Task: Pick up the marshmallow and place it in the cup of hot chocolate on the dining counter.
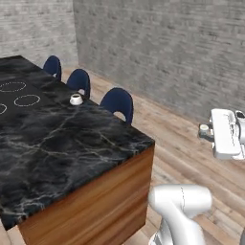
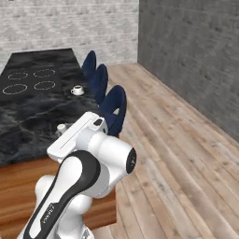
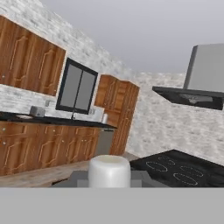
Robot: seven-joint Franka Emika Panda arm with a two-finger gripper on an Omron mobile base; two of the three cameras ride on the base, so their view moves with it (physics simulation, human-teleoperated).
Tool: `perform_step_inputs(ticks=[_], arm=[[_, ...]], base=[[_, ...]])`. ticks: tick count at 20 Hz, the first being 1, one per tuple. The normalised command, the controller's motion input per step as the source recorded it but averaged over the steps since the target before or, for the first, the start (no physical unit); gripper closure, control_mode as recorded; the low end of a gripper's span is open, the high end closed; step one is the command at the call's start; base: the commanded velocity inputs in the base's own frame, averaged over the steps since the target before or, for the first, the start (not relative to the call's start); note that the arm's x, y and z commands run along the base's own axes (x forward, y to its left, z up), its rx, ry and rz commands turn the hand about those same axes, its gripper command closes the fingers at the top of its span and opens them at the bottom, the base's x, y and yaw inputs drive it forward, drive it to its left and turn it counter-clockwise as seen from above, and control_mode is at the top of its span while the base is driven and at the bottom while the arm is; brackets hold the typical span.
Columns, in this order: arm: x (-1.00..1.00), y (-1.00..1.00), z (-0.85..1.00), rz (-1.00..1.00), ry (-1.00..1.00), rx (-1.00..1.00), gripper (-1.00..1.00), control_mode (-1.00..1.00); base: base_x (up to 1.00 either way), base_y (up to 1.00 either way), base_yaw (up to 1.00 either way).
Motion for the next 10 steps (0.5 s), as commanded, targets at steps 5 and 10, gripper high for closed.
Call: perform_step_inputs(ticks=[5,10], arm=[[0.0,0.0,0.0,0.0,0.0,0.0,1.0,1.0],[0.0,0.0,0.0,0.0,0.0,0.0,1.0,1.0]], base=[[0.3,-1.0,0.44],[0.23,-1.0,0.46]])
